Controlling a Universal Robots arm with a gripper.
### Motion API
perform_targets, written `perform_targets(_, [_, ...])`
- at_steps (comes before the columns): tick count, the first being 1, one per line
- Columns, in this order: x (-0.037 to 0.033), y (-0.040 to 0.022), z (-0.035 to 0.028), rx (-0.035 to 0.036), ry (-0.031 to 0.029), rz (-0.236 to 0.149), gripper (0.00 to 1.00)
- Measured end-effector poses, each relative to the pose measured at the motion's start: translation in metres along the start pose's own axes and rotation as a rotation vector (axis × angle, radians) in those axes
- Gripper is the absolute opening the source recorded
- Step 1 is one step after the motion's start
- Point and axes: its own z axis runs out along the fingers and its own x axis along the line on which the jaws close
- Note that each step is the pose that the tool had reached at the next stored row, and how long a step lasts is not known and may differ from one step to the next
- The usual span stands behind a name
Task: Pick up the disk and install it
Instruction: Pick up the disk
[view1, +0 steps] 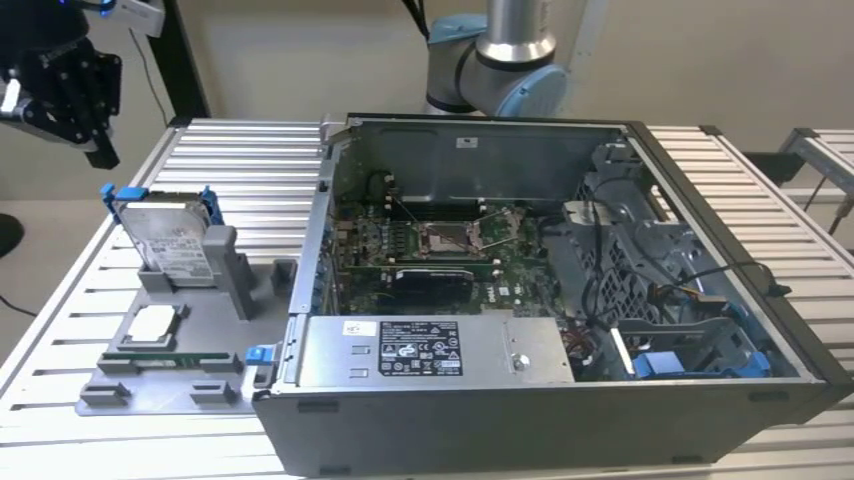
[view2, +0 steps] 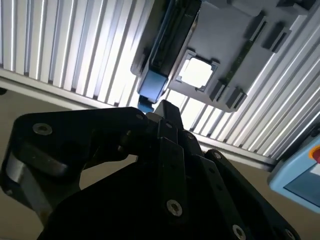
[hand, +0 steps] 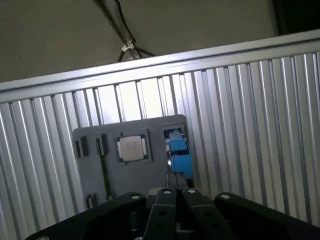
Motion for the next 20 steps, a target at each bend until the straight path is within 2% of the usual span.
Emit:
perform_targets(6, [0.0,0.0,0.0018,0.0188,0.0068,-0.1,0.0])
perform_targets(11, [0.0,0.0,0.0032,0.0207,0.0074,-0.147,0.0])
perform_targets(20, [0.0,0.0,0.0033,0.0209,0.0074,-0.153,0.0])
